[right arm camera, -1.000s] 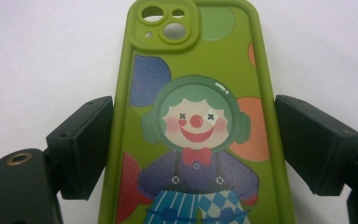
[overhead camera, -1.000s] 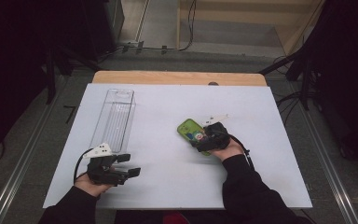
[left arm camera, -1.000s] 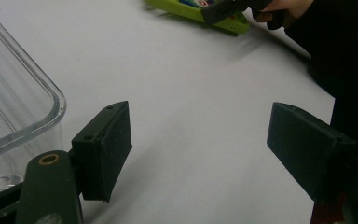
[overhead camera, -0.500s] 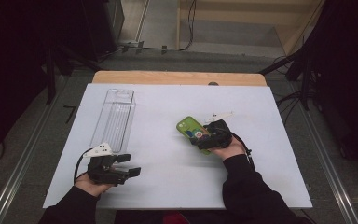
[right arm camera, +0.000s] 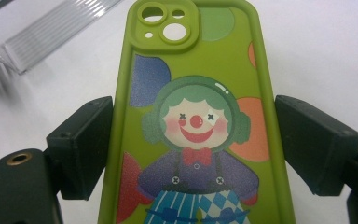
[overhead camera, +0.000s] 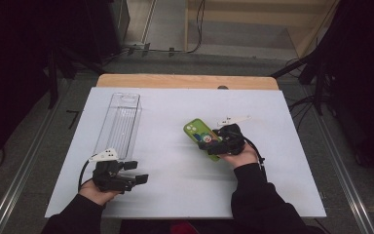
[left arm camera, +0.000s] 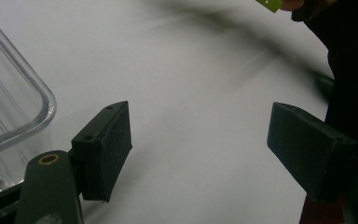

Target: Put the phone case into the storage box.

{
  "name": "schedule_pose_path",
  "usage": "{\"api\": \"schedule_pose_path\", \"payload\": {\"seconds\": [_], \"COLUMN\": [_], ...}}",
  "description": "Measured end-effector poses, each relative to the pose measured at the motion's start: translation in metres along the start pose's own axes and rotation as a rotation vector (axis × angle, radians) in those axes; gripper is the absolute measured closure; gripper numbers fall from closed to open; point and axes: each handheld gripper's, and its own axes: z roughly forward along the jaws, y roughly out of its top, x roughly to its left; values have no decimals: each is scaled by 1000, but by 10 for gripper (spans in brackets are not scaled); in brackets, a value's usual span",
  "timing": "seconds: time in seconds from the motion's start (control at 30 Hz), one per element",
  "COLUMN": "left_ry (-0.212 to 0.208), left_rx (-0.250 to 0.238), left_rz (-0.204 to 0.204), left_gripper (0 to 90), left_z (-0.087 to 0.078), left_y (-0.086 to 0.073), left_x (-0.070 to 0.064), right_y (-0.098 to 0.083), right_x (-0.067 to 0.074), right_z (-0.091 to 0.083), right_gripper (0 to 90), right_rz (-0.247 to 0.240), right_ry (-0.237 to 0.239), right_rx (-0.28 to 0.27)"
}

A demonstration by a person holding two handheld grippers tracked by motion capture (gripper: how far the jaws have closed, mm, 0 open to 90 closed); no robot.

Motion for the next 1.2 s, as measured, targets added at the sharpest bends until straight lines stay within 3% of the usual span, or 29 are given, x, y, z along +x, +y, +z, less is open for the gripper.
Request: {"api": "schedule_pose_path", "payload": {"seconds": [0.3,0.47,0.6,0.8,0.97,1.2], "left_ry": [-11,13,-1,-4,-26,-23], "left_rx": [3,-2,10,16,12,39], "left_rz": [-26,-22,-30,-73,-54,-52], "left_gripper": [220,216,216,219,221,221], "left_z": [8,10,10,10,14,26], "left_y": [7,14,21,37,47,58], "left_x": [-10,-14,-17,-19,-20,-25], "right_y": [2,0,-3,-2,-1,-8], "right_x": [10,15,17,22,29,37], "right_z": [-4,-1,1,3,2,-1], "right_gripper": [144,144,144,144,144,144], "right_rz": [66,106,126,138,136,169], "right_ry": [-38,-18,-18,-23,-45,-31], "right_rx": [-12,-19,-17,-30,-39,-59]}}
